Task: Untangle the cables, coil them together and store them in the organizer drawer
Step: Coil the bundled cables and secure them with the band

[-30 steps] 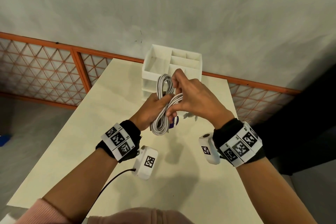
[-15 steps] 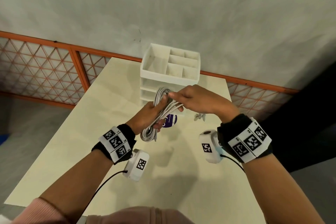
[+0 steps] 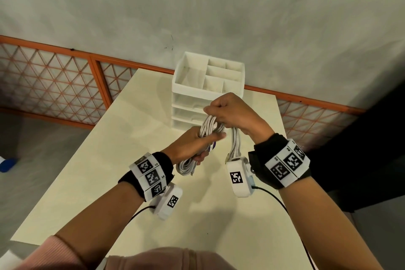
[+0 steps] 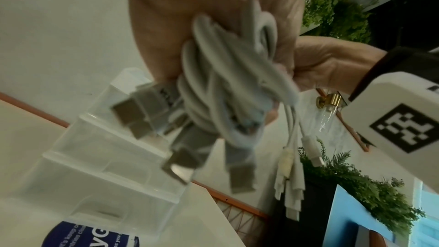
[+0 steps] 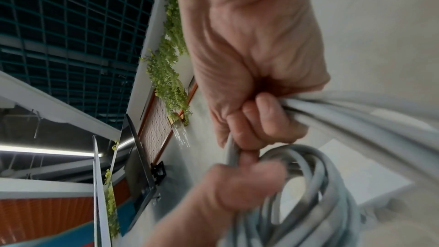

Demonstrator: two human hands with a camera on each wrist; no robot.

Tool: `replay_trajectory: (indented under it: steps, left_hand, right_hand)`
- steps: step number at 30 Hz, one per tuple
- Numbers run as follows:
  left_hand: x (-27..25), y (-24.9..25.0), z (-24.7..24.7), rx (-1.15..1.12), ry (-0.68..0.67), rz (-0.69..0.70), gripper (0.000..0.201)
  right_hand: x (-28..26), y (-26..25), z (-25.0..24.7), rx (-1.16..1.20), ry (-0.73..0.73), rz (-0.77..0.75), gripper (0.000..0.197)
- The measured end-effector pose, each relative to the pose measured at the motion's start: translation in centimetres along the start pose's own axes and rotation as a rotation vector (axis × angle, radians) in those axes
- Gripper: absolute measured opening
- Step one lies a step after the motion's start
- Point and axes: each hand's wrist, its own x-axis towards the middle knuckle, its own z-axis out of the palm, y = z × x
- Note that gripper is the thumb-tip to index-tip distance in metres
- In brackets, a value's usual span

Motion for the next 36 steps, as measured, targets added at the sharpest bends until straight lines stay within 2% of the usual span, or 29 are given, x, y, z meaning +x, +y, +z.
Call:
replay_trajectory:
  steps: [3, 5, 8, 10, 13, 19, 23, 25, 29, 32, 36]
  left_hand:
    - [0.2, -0.5, -0.1, 0.032, -0.014, -0.017, 0.037]
    - [0.2, -0.8, -0.3, -0.037, -0.015, 0.008, 0.033]
    - [0.2, -1.2, -1.1, -0.163, 0.082, 0.061, 0.035]
    - [0.4, -1.1, -1.8, -0.196, 0.119, 0.065, 0.035]
    - [0.8, -0.5, -2.1, -0.225, 0.16, 0.105, 0.036]
    - [1.6, 0.5, -1.4, -0.167, 0.288, 0.185, 0.043]
    - [1.6, 0.3, -1.5, -0.091, 0.265, 0.201, 0.044]
    - [1.6, -0.1, -1.7, -0.091, 0.262, 0.194, 0.039]
    - [1.9, -0.7, -2.2, -0.094, 0.279, 0.202, 0.031]
    - [2.1, -0.9, -2.3, -0.085, 0.251, 0.199, 0.026]
    - [2.3, -1.1, -2.5, -0.078, 0.235, 0.147, 0.032]
  right_hand:
    - [0.2, -0.1, -0.2, -0.06, 0.09, -0.049, 0.033]
    - [0.4, 0.3, -0.7, -0.084, 0.192, -0.057, 0.035]
    - [0.5, 2.5, -1.6, 0.009, 0.299, -0.019, 0.045]
    - [0.0, 3.6, -1.2, 0.168, 0.247, -0.029, 0.04]
    - [-1.1, 3.9, 1.1, 0.24, 0.187, -0.085, 0.028]
    - [-1.4, 2.6, 5.4, 0.273, 0.406, -0.077, 0.021]
    - [-1.5, 2.6, 5.8, 0.201, 0.429, -0.092, 0.023]
    - [-1.3, 3.0, 5.5, 0.154, 0.38, -0.075, 0.021]
    - [-1.0, 2.9, 5.0, 0.204, 0.29, -0.051, 0.005]
    - [-0.8, 2.9, 5.1, 0.235, 0.351, -0.037, 0.016]
    - [-0.9, 2.7, 5.4, 0.277, 0.389, -0.001, 0.018]
